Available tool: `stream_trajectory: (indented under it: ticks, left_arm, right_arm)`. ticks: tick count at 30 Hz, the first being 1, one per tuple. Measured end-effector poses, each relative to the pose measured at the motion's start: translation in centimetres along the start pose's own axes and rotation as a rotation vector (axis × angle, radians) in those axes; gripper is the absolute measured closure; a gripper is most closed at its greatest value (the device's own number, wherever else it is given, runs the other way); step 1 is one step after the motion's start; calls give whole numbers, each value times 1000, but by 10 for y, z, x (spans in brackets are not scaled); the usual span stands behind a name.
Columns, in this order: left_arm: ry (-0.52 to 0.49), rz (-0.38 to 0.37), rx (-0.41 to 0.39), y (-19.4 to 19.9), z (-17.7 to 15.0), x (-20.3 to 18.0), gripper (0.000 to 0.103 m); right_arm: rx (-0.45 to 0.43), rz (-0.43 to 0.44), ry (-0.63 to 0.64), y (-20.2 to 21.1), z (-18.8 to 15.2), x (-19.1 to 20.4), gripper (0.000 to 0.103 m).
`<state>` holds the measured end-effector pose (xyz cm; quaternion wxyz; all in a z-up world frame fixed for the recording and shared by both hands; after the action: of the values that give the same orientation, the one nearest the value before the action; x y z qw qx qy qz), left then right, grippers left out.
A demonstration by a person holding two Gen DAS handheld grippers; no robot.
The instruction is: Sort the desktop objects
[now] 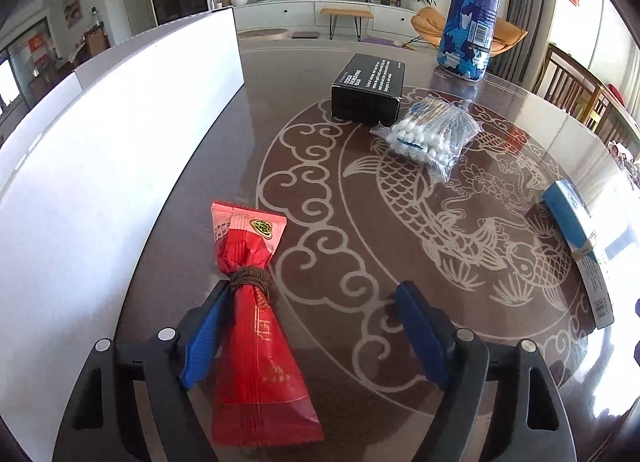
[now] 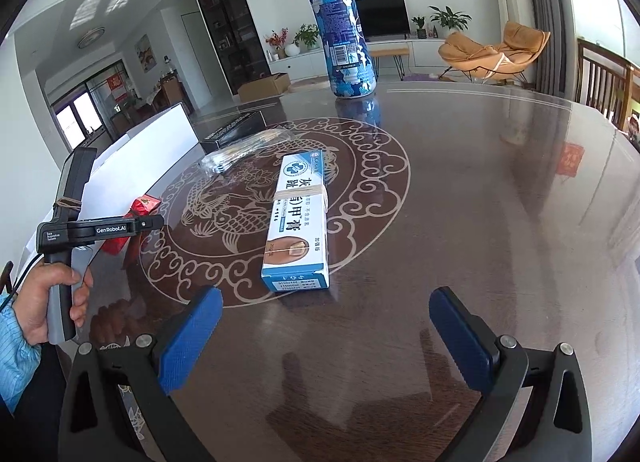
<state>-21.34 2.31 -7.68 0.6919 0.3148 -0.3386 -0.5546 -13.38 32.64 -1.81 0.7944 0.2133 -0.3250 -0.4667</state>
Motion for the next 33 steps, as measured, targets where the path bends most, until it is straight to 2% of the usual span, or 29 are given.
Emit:
stream_trajectory:
  ticks: [3, 4, 5, 33]
  left_arm:
    - [20, 15, -16, -1, 0, -2, 16]
    - [24, 9, -7, -2, 0, -2, 11]
    - [16, 8, 5, -3, 0, -4, 0]
    - [19, 9, -9, -5, -1, -8, 0]
  right_arm:
    - [13, -4, 1, -3, -1, 1, 0]
    - [18, -8, 4, -3, -1, 2, 0]
    - [24, -12, 8, -5, -1, 2, 0]
    - [121, -80, 42, -24, -6, 6, 0]
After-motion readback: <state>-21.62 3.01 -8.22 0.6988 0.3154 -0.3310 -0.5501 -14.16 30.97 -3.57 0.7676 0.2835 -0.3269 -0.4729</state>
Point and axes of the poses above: each gripper's, at about its wrist camera, not at the fingertips, and y roughly against the way its jaws point, x to its left, z to its top, the point moved 4 cm from there along -y, roughly the way its jaws point, and after that the axes turned 8 degrees about z, right-handed, at the moved point
